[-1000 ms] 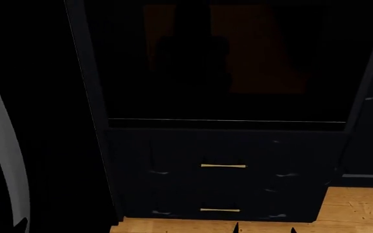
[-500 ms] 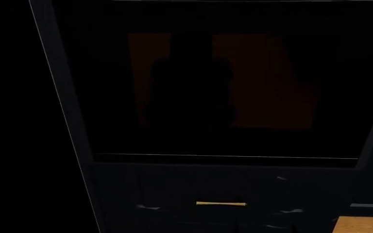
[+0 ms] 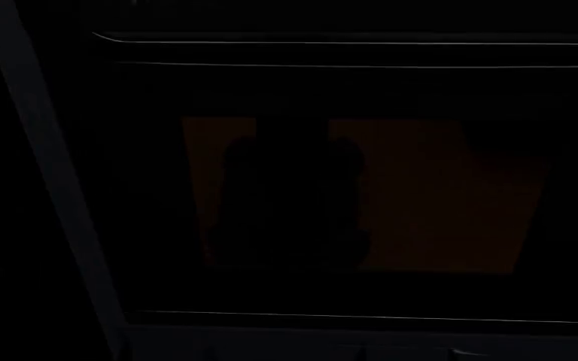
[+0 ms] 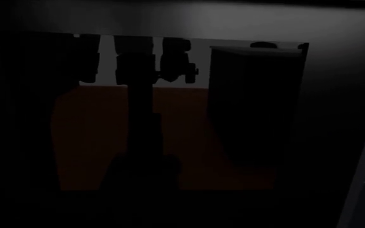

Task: Close the fridge door

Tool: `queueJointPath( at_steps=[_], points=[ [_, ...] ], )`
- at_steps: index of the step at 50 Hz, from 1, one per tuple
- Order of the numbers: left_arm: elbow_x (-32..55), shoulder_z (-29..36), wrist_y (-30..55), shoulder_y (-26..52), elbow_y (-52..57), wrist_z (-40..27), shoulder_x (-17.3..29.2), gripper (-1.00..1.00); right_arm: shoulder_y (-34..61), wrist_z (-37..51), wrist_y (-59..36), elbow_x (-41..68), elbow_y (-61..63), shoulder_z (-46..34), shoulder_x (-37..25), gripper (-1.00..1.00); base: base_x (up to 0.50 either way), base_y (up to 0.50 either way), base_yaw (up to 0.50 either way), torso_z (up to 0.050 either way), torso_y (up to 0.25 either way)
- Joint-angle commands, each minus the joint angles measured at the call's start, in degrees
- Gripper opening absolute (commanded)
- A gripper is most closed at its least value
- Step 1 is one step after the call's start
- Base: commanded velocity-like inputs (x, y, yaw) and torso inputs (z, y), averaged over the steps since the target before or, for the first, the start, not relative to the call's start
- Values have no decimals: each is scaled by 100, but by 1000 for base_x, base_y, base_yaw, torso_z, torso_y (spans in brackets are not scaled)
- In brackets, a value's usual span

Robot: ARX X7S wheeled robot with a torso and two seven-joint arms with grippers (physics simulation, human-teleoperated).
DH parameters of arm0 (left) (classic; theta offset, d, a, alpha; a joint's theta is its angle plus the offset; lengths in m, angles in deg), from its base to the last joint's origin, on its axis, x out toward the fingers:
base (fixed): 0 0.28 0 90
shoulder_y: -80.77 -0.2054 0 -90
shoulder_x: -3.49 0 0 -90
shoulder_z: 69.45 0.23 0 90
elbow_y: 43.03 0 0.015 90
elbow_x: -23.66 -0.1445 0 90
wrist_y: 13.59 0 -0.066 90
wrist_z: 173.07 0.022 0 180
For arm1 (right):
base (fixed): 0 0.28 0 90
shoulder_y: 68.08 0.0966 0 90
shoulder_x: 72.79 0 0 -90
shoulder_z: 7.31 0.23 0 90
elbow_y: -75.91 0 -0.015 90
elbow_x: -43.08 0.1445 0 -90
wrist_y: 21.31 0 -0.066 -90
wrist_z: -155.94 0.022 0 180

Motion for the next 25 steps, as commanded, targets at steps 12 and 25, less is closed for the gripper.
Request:
queueJointPath(
  at_steps=[12, 25],
  points=[
    [62, 56, -61, -6, 10, -51, 50, 100, 7, 49, 30, 51, 0, -55, -61, 100, 500, 0, 0, 0, 1],
    [87, 86, -82, -4, 11, -88, 78, 100, 3, 88, 171, 62, -32, -74, -82, 100, 451, 0, 0, 0, 0]
  ],
)
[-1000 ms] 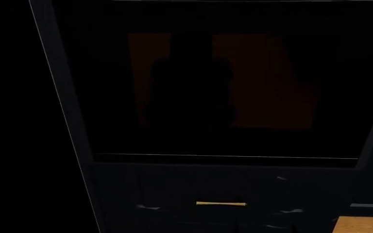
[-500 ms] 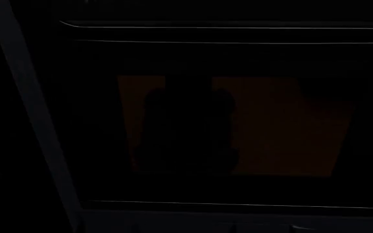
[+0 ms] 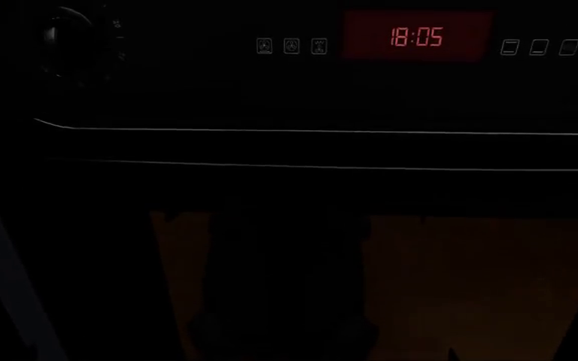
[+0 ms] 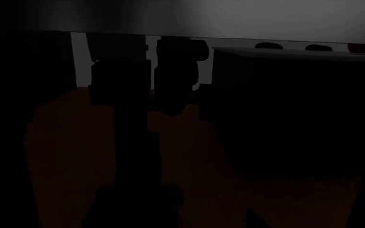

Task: Close the fridge door

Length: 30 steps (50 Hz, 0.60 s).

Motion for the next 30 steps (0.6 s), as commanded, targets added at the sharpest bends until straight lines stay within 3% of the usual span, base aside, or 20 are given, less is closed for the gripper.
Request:
queueJointPath(
  at_steps=[1, 6, 30],
  points=[
    [7, 50, -46, 110, 3, -38, 23, 100, -11, 62, 37, 43, 19, 13, -21, 100, 0, 0, 0, 0, 10],
    [88, 51, -232, 66, 29, 43, 51, 100, -37, 59, 47, 23, 75, -29, -50, 100, 0, 0, 0, 15, 0],
    [220, 154, -260, 73, 65, 104, 146, 100, -34, 85, 123, 103, 75, -70, -110, 100, 0, 0, 0, 50, 0]
  ],
)
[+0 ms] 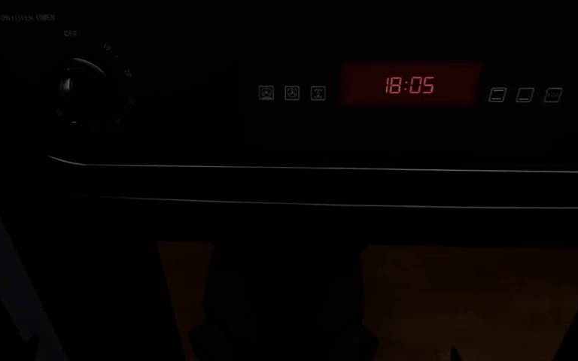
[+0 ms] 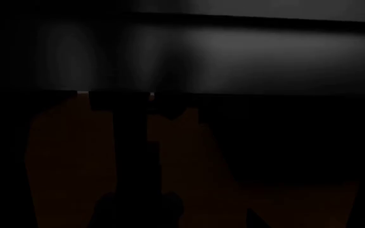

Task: Close the fridge door

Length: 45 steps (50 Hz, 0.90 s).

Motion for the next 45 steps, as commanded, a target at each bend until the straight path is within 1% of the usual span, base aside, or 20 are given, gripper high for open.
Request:
queueJointPath(
  at_steps=[1, 3, 6, 8, 11, 15, 18, 21, 26, 27, 28, 32, 34, 36, 38, 39, 40, 42, 43, 45],
  points=[
    [46, 57, 3, 10, 24, 20, 55, 100, -21, 21, 31, 36, 38, -18, -38, 100, 0, 0, 0, 50, 0],
    [52, 42, 35, 24, 17, -24, 46, 100, -26, 37, 28, 51, 38, -13, -36, 100, 0, 0, 0, 50, 0],
    [356, -7, 296, 97, 48, 59, 69, 100, -49, 49, -45, 64, 169, -25, -69, 100, 0, 0, 0, 50, 0],
    [176, 51, 233, 89, 49, -6, 76, 100, -79, 63, -50, 80, 244, -5, -98, 100, 0, 0, 0, 50, 0],
    [304, -4, 365, 131, 38, -53, 55, 100, -66, 49, 57, 91, 101, -7, -81, 100, 0, 0, 0, 50, 0],
    [508, -118, 523, 181, 101, -115, 57, 100, -138, 90, -29, 103, 276, 9, -143, 100, 0, 0, 0, 50, 0],
    [865, -480, 1166, 346, 148, -626, -20, 100, -179, 120, -133, 105, 445, 13, -197, 100, 0, 0, 0, 50, 0],
    [1153, -810, 1453, 462, 365, -851, 88, 100, -175, 128, -136, 95, 446, 6, -215, 100, 0, 0, 0, 4, 0],
    [1423, -1489, 2049, 792, 641, -1569, 346, 100, -184, 139, -151, 107, 518, -1, -238, 100, 0, 1, 0, 0, 0],
    [1237, -1547, 2079, 829, 675, -1787, 415, 100, -199, 139, -141, 120, 540, 9, -250, 100, 0, 0, 0, 0, 0],
    [1186, -1546, 2126, 837, 727, -1816, 486, 100, -205, 146, -143, 113, 553, 8, -256, 100, 0, 0, 0, 0, 0],
    [1072, -1955, 2276, 907, 801, -2218, 765, 100, -309, 159, -96, 144, 654, 39, -300, 100, 0, 2, 3, 0, 0],
    [1210, -2198, 2539, 1003, 794, -2405, 862, 100, -352, 166, -45, 164, 682, 63, -312, 100, 0, 5, 8, 0, 0],
    [1057, -2379, 2732, 1053, 904, -2804, 949, 100, -362, 167, -19, 169, 686, 61, -313, 100, 0, 6, 9, 0, 0],
    [1240, -2585, 3134, 1121, 1068, -2948, 1106, 100, -386, 149, 11, 190, 708, 57, -324, 100, 0, 6, 9, 0, 0],
    [1319, -2637, 3147, 1155, 1083, -2911, 1124, 100, -397, 148, 19, 196, 726, 57, -330, 100, 17, 7, 9, 0, 0],
    [1088, -2576, 3280, 1244, 1055, -3135, 1207, 100, -422, 148, 14, 208, 792, 60, -346, 100, 0, 8, 9, 0, 0],
    [1048, -2565, 3489, 1388, 1010, -3255, 1274, 100, -453, 170, -37, 200, 914, 56, -375, 100, 6, 9, 9, 0, 0],
    [934, -2606, 3620, 1519, 973, -3505, 1277, 100, -471, 182, -64, 203, 984, 57, -388, 100, 0, 9, 10, 0, 0],
    [826, -2626, 3805, 1681, 978, -3734, 1327, 100, -518, 192, -38, 200, 1033, 63, -405, 100, 0, 9, 10, 0, 0]
  ],
)
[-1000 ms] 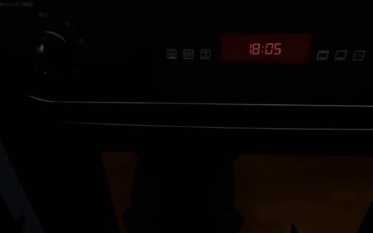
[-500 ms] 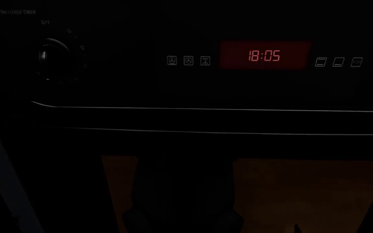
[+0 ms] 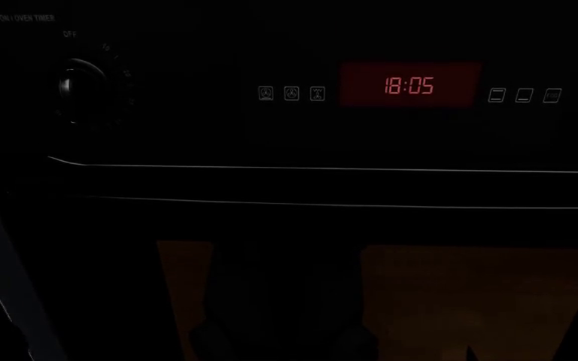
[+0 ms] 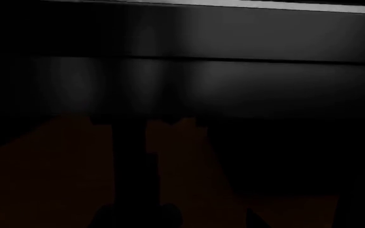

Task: Close the fridge door

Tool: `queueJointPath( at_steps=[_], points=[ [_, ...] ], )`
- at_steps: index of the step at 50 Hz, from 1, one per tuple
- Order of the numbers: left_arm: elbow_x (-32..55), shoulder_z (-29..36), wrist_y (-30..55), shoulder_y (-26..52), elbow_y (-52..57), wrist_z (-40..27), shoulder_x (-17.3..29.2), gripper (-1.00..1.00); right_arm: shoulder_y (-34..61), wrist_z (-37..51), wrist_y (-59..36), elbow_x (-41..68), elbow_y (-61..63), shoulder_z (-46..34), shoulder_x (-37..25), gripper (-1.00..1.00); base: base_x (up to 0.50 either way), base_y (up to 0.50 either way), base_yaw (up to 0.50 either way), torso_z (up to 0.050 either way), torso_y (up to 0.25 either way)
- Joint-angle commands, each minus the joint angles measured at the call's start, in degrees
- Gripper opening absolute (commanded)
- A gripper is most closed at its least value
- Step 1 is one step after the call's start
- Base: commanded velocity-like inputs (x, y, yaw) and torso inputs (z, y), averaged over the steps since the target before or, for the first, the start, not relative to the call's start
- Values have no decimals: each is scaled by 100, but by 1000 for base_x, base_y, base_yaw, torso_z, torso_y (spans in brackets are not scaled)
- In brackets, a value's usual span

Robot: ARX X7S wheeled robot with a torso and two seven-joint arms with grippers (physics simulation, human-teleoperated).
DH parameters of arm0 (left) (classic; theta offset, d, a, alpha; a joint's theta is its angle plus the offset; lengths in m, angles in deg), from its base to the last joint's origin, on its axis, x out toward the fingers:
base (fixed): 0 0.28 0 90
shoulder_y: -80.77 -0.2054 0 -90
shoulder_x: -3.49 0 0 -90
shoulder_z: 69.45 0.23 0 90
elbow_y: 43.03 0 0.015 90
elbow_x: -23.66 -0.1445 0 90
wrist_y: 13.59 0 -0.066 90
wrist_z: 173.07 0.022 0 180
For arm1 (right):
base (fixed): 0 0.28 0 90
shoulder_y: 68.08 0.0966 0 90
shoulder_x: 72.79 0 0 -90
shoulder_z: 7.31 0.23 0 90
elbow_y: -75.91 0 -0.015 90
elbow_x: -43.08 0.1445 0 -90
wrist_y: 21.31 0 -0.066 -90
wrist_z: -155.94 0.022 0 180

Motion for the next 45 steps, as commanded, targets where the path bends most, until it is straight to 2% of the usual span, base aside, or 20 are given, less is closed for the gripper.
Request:
queueJointPath(
  at_steps=[1, 4, 6, 8, 9, 17, 23, 24, 29, 31, 34, 40, 45],
  points=[
    [-1126, -1179, 1209, 811, 223, -1782, 801, 100, -193, 41, 40, 44, 320, 31, -105, 100, 0, 9, 11, 0, 0],
    [-876, -1369, 1320, 956, 247, -1680, 859, 100, -281, 56, 88, 41, 368, 47, -134, 100, 0, 9, 11, 0, 5],
    [-1044, -1346, 1226, 1078, 275, -1781, 938, 100, -387, 76, 137, 69, 468, 90, -166, 100, 0, 8, 9, 0, 0],
    [-972, -1317, 1084, 1158, 197, -1563, 987, 100, -415, 85, 169, 76, 466, 105, -173, 100, 5, 8, 6, 0, 0],
    [-1278, -1194, 1025, 1243, 75, -1759, 1038, 100, -460, 84, 234, 108, 470, 135, -176, 100, 0, 8, 6, 0, 0],
    [-1655, -866, 844, 2002, -439, -1794, 1204, 100, -699, 160, 274, 109, 800, 180, -253, 100, 4, 7, 5, 0, 1],
    [-1830, -527, 1043, 2666, -739, -1707, 1338, 100, -783, 171, 337, 110, 835, 183, -274, 100, 0, 6, 0, 0, 0],
    [-2051, -248, 1101, 2985, -731, -1705, 1421, 100, -786, 172, 344, 113, 839, 183, -276, 100, 0, 6, 0, 0, 0],
    [-2113, 30, 1997, 3670, -4, -1781, 1539, 100, -782, 172, 325, 109, 874, 150, -283, 100, 0, 5, 0, 0, 0],
    [-2024, 179, 2486, 4231, 66, -1682, 1526, 100, -793, 179, 326, 103, 901, 142, -288, 100, 0, 2, 0, 0, 0],
    [-2117, 568, 2777, 5185, -98, -1549, 1489, 100, -813, 200, 342, 81, 938, 135, -288, 100, 0, 0, 0, 0, 0],
    [-2222, 893, 3104, 6450, -751, -1468, 1292, 100, -878, 226, 402, 56, 968, 125, -294, 100, 0, 0, 0, 0, 0],
    [-2448, 1163, 2932, 6834, -1224, -1495, 1243, 100, -963, 269, 412, 37, 1057, 146, -327, 100, 0, 0, 0, 0, 0]
  ],
)
